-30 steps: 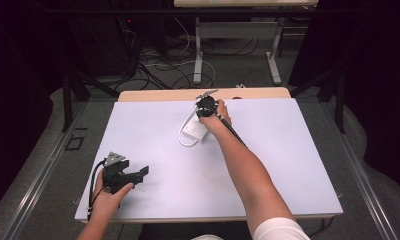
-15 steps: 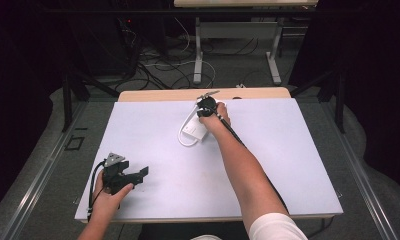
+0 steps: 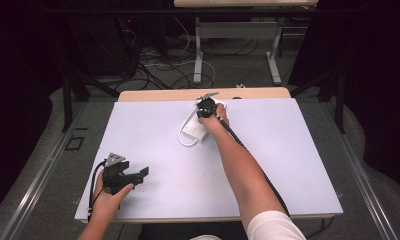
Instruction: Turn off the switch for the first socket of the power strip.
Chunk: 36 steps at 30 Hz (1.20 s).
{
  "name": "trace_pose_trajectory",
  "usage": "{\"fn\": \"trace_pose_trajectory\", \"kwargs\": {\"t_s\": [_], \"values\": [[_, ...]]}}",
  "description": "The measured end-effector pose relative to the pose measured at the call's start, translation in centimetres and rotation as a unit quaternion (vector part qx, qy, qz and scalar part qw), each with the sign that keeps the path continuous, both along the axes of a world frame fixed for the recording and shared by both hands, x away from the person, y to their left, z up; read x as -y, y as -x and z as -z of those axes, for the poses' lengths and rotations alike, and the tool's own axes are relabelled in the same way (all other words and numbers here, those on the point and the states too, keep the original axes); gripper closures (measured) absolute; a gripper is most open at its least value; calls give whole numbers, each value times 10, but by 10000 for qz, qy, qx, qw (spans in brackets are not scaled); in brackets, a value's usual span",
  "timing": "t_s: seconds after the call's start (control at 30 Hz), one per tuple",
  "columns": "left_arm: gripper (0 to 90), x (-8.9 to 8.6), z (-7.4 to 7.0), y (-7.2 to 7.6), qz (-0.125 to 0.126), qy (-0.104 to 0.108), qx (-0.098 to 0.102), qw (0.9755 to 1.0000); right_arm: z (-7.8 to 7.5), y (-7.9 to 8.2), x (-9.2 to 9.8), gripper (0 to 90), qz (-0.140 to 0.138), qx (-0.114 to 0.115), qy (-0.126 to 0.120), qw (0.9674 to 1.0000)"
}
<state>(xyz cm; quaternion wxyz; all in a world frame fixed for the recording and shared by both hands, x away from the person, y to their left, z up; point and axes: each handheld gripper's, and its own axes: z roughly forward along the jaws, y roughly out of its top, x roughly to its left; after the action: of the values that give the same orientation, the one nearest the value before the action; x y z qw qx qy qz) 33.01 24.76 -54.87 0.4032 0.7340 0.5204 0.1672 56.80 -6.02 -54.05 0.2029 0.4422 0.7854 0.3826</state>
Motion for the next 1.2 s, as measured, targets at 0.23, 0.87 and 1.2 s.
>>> {"fn": "trace_pose_trajectory", "kwargs": {"t_s": [0.23,0.87,1.2], "values": [[150,0,-1,0,44,-28,-87,9999,2,0,-2,900,-63,3,-60,10000],[151,0,-1,0,86,-71,-88,9999,6,1,-1,900,17,15,-156,9999],[151,2,0,-1,42,-37,-16,10000,0,9,10,900,44,-44,-69,10000]]}}
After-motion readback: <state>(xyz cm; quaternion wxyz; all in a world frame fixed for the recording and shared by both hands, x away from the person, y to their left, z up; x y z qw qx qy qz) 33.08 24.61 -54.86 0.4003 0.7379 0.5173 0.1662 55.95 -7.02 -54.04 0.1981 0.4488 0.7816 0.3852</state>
